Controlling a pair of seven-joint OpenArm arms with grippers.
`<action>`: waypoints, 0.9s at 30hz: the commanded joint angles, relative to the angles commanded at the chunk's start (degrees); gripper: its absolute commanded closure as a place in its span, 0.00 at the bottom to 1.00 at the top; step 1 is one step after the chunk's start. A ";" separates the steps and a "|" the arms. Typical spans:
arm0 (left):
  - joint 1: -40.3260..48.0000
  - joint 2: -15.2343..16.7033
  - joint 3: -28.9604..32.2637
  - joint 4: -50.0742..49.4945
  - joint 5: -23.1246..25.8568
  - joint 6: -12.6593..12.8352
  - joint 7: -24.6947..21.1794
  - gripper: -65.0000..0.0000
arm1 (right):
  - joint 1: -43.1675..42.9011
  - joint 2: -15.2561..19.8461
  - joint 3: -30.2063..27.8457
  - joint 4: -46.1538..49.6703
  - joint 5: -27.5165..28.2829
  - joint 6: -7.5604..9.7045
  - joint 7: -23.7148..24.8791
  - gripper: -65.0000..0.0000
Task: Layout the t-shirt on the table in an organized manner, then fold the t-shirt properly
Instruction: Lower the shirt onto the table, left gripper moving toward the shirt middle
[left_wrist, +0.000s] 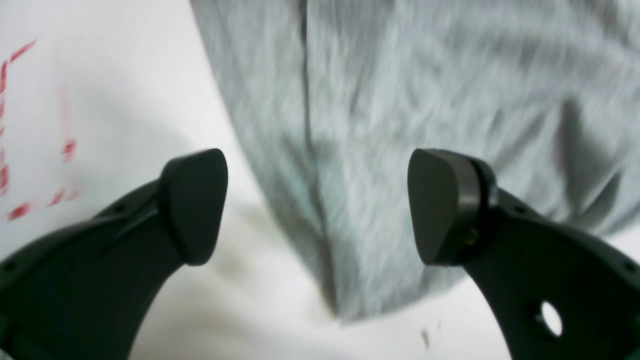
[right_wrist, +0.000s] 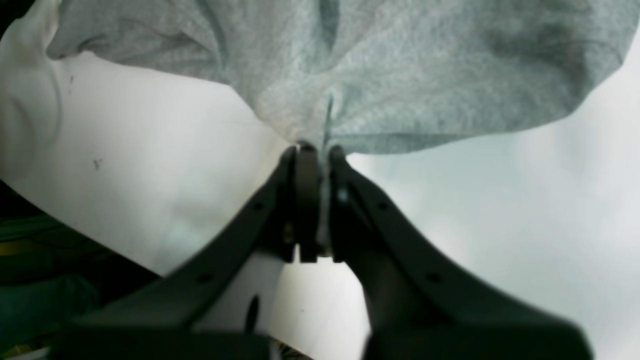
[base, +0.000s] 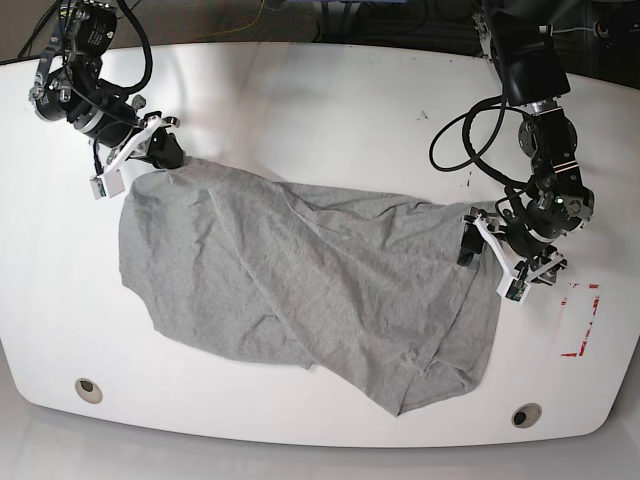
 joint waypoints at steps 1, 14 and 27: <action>-0.70 0.00 0.35 -1.49 0.00 0.00 -0.70 0.18 | 0.00 0.00 0.00 0.00 0.00 0.00 0.00 1.00; -5.98 0.00 3.78 -18.29 0.00 0.26 -9.76 0.18 | 0.00 0.00 0.18 0.00 0.00 0.09 0.00 1.00; -5.89 0.00 3.78 -22.33 0.00 4.92 -13.45 0.18 | -0.09 0.00 0.18 0.00 0.00 0.18 0.00 1.00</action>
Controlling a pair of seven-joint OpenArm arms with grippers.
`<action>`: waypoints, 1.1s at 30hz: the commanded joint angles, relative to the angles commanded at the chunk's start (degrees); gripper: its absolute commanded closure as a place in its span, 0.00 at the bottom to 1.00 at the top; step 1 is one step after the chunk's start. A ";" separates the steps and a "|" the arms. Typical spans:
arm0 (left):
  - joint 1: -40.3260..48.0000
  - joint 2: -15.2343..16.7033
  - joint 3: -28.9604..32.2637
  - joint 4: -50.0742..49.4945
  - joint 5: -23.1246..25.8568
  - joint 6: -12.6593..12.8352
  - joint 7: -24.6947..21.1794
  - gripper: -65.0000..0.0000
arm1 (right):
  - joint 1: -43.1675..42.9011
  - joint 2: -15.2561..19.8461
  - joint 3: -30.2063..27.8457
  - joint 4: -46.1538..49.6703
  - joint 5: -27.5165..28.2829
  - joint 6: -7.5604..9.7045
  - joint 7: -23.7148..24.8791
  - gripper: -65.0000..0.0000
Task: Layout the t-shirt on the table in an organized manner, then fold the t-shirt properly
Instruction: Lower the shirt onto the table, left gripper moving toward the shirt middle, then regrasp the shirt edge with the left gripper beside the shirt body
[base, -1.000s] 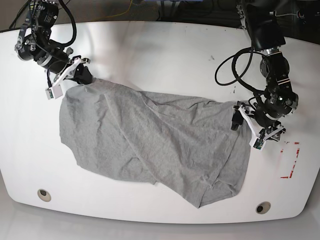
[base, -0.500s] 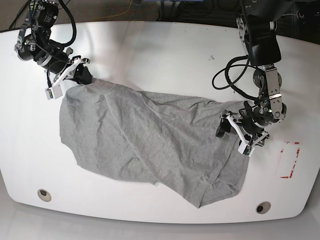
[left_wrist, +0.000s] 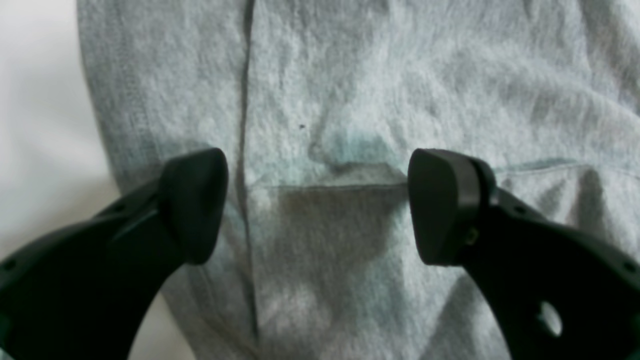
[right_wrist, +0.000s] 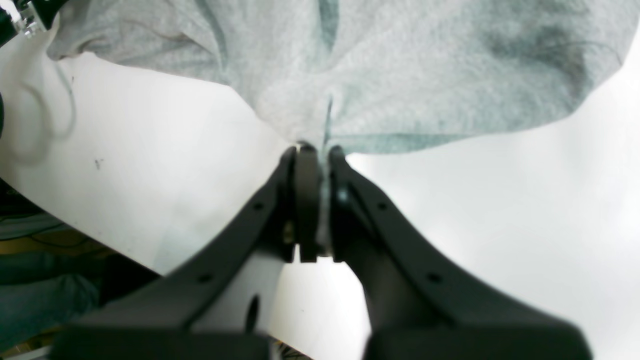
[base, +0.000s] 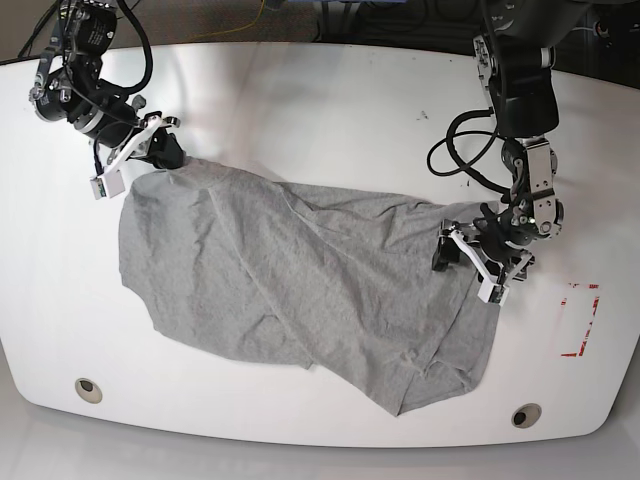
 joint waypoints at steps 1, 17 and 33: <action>0.09 0.00 0.00 -0.09 0.00 0.00 0.00 0.18 | 0.00 0.00 0.00 0.00 0.00 0.00 0.00 1.00; 0.97 1.14 2.46 -0.26 0.09 -0.09 0.09 0.18 | 0.09 0.00 0.00 0.00 0.00 0.00 0.00 1.00; 2.99 1.23 4.48 0.44 -0.26 0.18 0.62 0.18 | 0.09 0.00 0.00 0.00 0.00 0.00 0.00 1.00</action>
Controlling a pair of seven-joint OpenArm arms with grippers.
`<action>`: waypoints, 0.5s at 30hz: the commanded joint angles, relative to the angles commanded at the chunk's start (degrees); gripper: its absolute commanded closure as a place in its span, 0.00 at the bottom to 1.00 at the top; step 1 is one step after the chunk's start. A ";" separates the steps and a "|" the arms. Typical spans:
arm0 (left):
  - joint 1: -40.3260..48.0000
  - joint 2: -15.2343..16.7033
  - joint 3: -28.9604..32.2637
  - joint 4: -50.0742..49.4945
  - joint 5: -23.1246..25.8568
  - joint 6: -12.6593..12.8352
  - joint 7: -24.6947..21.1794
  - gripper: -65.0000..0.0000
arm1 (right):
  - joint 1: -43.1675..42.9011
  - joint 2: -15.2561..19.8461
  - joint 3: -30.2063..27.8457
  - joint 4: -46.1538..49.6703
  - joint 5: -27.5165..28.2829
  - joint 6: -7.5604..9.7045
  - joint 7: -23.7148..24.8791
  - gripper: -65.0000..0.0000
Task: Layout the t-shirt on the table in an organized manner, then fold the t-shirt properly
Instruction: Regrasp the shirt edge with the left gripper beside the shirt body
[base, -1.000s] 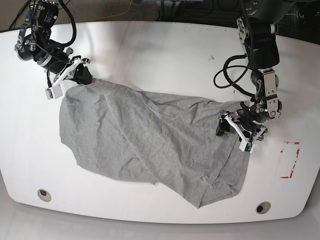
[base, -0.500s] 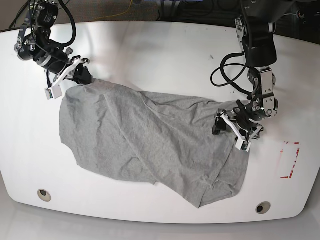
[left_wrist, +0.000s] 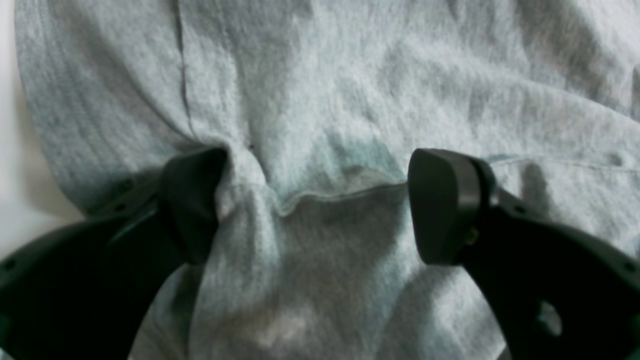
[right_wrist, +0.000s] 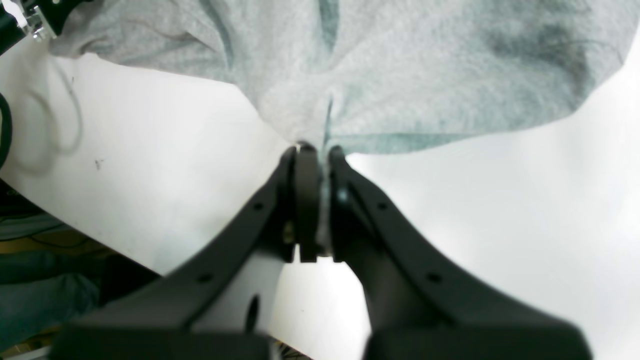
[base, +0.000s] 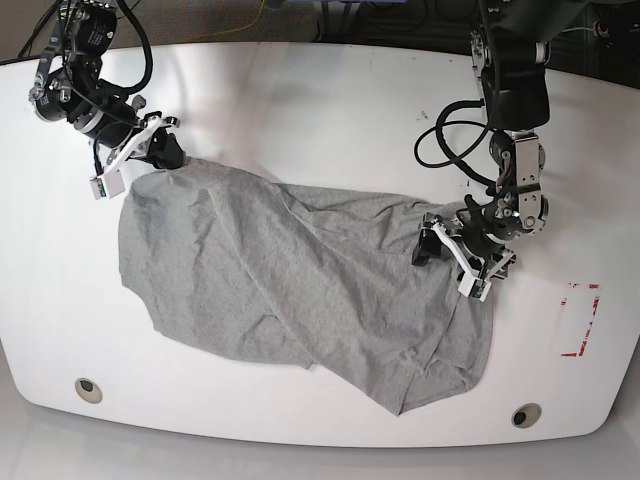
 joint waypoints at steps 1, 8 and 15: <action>0.26 0.00 0.00 0.26 0.00 0.00 0.00 0.18 | 0.00 0.00 0.00 0.00 0.00 0.00 0.00 1.00; 2.81 0.00 0.00 7.47 0.09 0.00 0.26 0.18 | 0.00 0.00 0.00 0.00 0.00 0.00 0.00 1.00; 3.43 -0.18 0.00 13.63 0.18 -0.18 4.92 0.27 | 0.53 0.00 0.00 0.00 0.00 0.00 0.00 1.00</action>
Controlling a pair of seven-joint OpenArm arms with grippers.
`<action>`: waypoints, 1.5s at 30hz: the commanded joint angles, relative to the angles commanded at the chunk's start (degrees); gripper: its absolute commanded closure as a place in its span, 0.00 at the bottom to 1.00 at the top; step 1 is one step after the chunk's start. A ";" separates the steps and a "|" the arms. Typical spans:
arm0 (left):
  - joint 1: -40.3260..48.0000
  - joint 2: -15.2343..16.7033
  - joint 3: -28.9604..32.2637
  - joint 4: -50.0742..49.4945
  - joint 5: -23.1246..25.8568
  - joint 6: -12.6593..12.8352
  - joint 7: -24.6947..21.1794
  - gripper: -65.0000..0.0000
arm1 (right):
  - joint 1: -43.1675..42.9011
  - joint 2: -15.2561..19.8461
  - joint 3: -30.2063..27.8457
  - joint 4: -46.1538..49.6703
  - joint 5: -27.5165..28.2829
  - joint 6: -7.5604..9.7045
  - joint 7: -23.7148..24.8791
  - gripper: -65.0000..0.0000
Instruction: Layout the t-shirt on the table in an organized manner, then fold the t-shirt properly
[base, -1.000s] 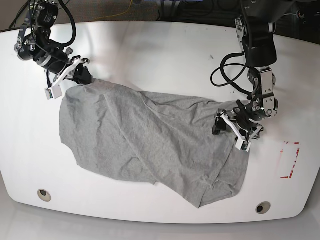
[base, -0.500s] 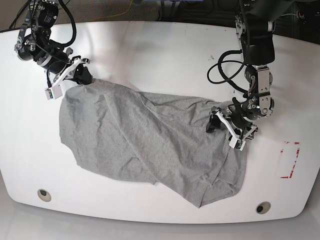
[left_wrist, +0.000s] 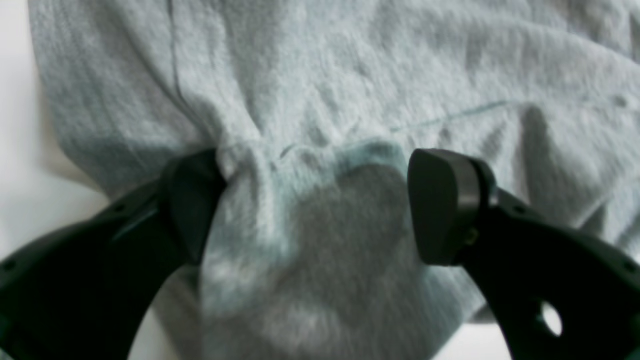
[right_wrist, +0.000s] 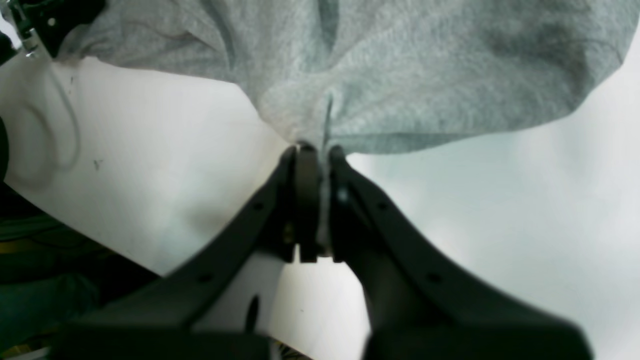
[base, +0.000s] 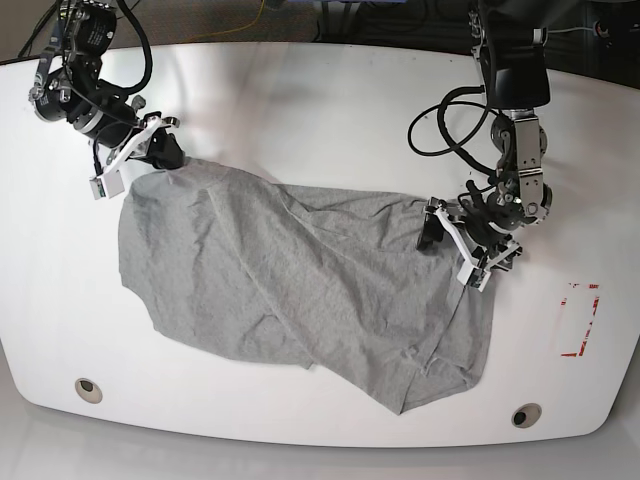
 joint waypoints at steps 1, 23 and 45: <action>0.35 -0.09 0.00 0.09 0.00 0.00 0.26 0.31 | 0.00 0.00 0.00 0.00 0.00 0.00 0.00 1.00; 0.62 -0.18 0.09 0.00 0.00 -0.09 0.26 0.62 | 0.35 0.00 0.09 0.00 0.00 0.00 0.00 1.00; 0.62 -0.18 -0.09 7.91 -0.09 0.00 0.26 0.96 | 0.35 0.00 0.09 0.00 0.00 0.00 0.09 1.00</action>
